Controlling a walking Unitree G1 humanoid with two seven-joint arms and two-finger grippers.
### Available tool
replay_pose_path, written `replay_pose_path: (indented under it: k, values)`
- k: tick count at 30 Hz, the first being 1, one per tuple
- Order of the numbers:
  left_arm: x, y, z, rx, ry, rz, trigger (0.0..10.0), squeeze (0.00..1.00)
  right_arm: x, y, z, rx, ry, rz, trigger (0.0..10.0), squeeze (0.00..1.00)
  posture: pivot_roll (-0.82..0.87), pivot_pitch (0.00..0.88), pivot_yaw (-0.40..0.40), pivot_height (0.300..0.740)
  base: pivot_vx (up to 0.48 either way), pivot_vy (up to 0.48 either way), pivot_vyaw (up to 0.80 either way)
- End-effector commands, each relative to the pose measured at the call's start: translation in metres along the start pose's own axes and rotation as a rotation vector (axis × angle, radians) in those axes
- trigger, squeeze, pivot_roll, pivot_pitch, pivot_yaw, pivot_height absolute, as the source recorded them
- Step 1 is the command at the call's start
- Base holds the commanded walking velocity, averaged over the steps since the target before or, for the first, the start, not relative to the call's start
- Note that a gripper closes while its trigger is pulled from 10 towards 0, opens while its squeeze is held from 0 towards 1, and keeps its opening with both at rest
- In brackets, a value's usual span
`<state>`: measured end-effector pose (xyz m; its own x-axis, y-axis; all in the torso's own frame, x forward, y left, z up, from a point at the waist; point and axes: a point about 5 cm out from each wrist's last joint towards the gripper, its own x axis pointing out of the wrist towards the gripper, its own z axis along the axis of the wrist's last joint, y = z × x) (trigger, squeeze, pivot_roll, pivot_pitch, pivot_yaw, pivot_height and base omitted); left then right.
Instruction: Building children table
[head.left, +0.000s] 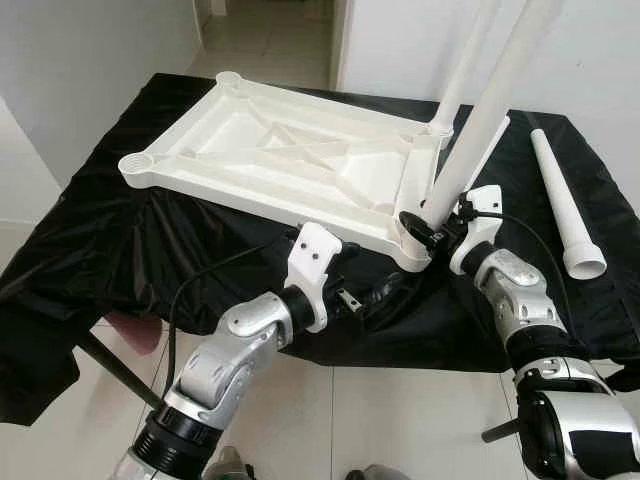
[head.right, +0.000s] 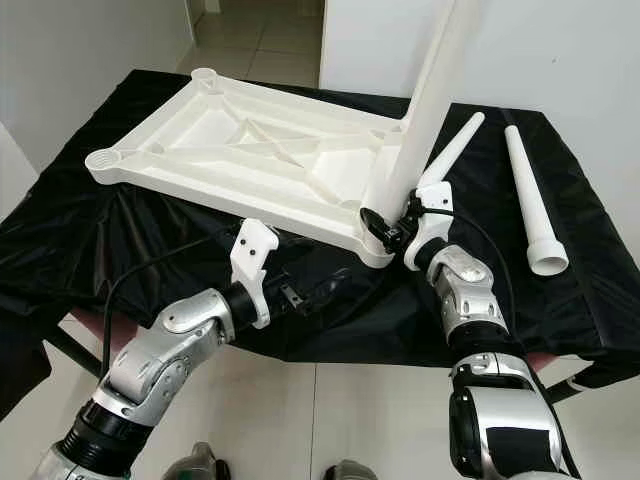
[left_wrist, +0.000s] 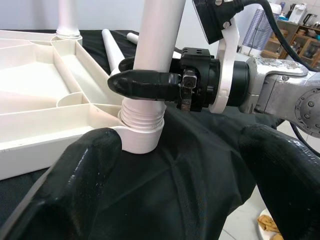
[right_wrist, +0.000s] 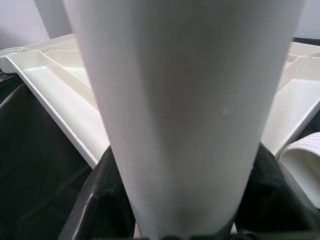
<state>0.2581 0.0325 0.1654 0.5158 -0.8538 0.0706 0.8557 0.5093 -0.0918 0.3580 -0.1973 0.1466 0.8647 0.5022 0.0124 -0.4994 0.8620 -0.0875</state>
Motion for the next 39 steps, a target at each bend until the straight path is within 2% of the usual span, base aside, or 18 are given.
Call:
replay_pose_path:
  k: [1,2,5,13,15,18,21,26,32,35,39]
  values:
    - [-0.001,-0.002,0.001,0.016,0.003,-0.034,10.0,0.0,-0.001,0.008,-0.013,0.046,0.035,0.018,10.0,0.0,0.06,0.004,-0.03,0.74,0.0,0.0,0.0]
    - [0.0,-0.002,0.001,0.015,0.004,-0.036,10.0,0.0,0.0,0.01,-0.016,0.059,0.028,-0.03,10.0,0.0,0.06,0.007,-0.031,0.74,0.0,0.0,0.0]
    - [0.0,-0.002,0.001,0.014,0.004,-0.036,10.0,0.0,0.0,0.011,-0.017,0.062,0.025,-0.047,10.0,0.0,0.06,0.007,-0.031,0.74,0.0,0.0,0.0]
    - [-0.001,-0.002,0.001,0.008,0.001,-0.03,10.0,0.0,0.006,0.026,-0.019,0.121,-0.022,-0.214,10.0,0.0,0.06,0.016,-0.034,0.74,0.0,0.0,0.0]
    - [-0.001,-0.002,0.001,0.008,0.002,-0.029,10.0,0.0,0.006,0.029,-0.024,0.156,-0.013,-0.283,10.0,0.0,0.06,0.017,-0.035,0.74,0.0,0.0,0.0]
    - [-0.001,-0.002,0.0,0.008,0.002,-0.029,10.0,0.0,0.006,0.031,-0.027,0.165,-0.003,-0.314,10.0,0.0,0.06,0.017,-0.035,0.74,0.0,0.0,0.0]
    - [-0.001,-0.002,0.001,0.008,0.001,-0.028,10.0,0.0,0.005,0.037,-0.036,0.19,0.025,-0.421,10.0,0.0,0.06,0.018,-0.037,0.74,0.0,0.0,0.0]
    - [-0.001,-0.002,0.0,0.007,0.001,-0.027,10.0,0.0,0.005,0.045,-0.036,0.211,0.017,-0.51,10.0,0.0,0.06,0.02,-0.039,0.74,0.0,0.0,0.0]
    - [-0.001,-0.002,0.0,0.007,0.001,-0.025,10.0,0.0,0.007,0.047,-0.033,0.191,0.023,-0.572,10.0,0.0,0.06,0.022,-0.041,0.74,0.0,0.0,0.0]
    - [-0.001,-0.003,0.0,0.004,0.002,-0.025,10.0,0.0,0.008,0.044,-0.028,0.207,0.025,-0.742,10.0,0.0,0.06,0.024,-0.043,0.74,0.0,0.0,0.0]
    - [-0.001,-0.004,-0.001,0.001,0.002,-0.025,10.0,0.0,0.011,0.046,-0.025,0.225,0.025,-0.812,10.0,0.0,0.06,0.029,-0.045,0.74,0.0,0.0,0.0]
